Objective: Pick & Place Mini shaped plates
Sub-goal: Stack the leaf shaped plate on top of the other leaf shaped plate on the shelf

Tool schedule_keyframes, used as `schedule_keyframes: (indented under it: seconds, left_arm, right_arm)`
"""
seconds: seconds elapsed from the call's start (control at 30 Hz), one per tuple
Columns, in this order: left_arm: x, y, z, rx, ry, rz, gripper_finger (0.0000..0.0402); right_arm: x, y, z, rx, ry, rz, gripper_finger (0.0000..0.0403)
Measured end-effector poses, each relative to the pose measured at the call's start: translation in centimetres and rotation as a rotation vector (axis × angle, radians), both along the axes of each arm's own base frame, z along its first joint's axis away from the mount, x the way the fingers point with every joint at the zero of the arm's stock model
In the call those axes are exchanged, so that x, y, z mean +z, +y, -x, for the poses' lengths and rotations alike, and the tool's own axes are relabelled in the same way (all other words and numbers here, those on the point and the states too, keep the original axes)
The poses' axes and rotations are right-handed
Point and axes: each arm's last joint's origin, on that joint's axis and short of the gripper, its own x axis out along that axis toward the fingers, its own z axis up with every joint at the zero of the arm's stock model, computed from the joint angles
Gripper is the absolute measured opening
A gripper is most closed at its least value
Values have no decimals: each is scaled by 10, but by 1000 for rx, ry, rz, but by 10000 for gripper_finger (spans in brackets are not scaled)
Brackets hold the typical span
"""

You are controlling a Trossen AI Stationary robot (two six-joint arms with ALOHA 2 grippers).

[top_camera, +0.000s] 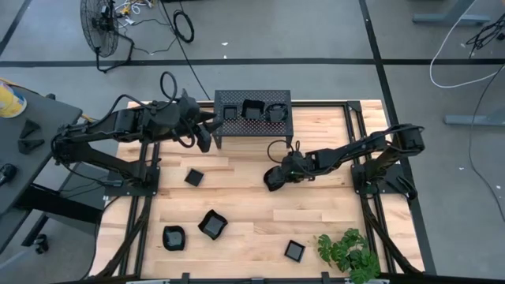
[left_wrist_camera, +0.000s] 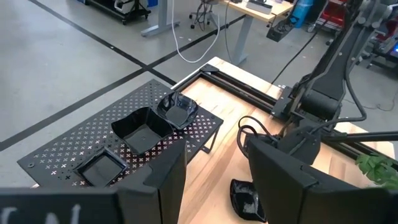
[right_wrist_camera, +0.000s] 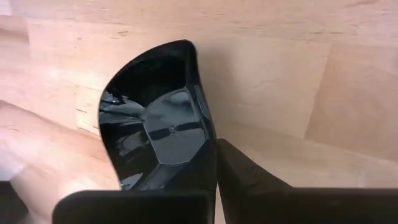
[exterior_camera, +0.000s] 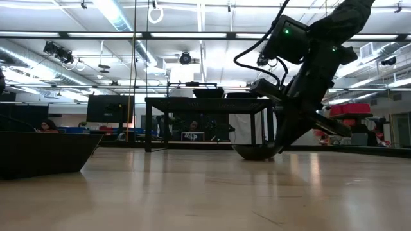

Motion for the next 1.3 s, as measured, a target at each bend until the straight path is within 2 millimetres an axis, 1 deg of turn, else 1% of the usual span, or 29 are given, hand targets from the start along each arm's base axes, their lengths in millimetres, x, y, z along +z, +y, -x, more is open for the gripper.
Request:
schedule_keyframes:
  seconds: [0.2,0.33,0.43,0.6,0.77,0.9,1.0,1.1,1.3]
  left_arm:
    - [3,0,-1,0,-35,-1,177]
    - [4,0,-2,0,-42,-2,177]
    - [4,0,-2,0,-41,-2,177]
    - [4,1,-1,29,-41,-14,177]
    - [5,2,-1,69,-51,-32,177]
    - [5,2,-1,80,-57,-36,177]
    - [6,2,-1,80,-58,-37,177]
    - [6,2,-1,80,-59,-37,177]
    - [6,3,-1,90,-61,-41,177]
  right_arm:
    - [10,0,2,28,-36,15,8]
    - [22,0,3,44,-85,19,7]
    - [37,0,7,52,-148,10,7]
    - [71,-4,17,11,-290,44,6]
    - [100,-22,30,-78,-401,116,2]
    - [126,-42,30,-135,-475,165,1]
    - [140,-57,31,-210,-472,195,1]
    - [144,-70,35,-279,-439,226,1]
    - [141,-93,43,-383,-404,203,1]
